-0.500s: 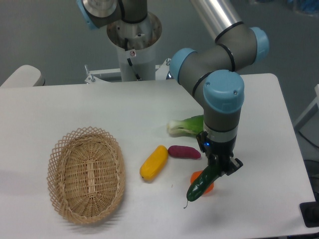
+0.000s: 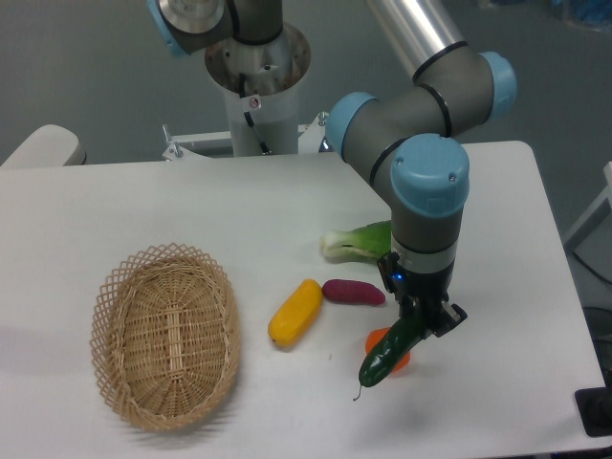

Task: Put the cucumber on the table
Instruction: 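Carry the held green cucumber with the gripper away from the orange, then lower the cucumber onto the table beside the orange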

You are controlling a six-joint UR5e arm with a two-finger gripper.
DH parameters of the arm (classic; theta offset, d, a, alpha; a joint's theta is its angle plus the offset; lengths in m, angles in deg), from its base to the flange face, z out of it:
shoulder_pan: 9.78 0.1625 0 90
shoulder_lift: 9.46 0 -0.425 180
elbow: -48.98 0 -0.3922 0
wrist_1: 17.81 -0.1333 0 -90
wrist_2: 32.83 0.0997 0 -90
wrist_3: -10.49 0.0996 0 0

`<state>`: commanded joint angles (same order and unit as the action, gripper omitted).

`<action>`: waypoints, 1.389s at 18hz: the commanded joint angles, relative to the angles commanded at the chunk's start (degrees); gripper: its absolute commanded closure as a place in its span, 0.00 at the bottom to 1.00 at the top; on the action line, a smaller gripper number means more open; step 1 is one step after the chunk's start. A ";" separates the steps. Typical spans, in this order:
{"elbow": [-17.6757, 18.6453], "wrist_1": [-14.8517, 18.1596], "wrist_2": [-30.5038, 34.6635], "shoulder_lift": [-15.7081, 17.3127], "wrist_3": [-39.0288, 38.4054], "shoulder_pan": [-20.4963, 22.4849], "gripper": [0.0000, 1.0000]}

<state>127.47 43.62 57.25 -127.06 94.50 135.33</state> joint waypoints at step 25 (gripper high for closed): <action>4.22 -0.79 -3.25 -5.62 31.74 13.62 0.72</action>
<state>131.69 42.83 54.00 -132.68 126.24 148.95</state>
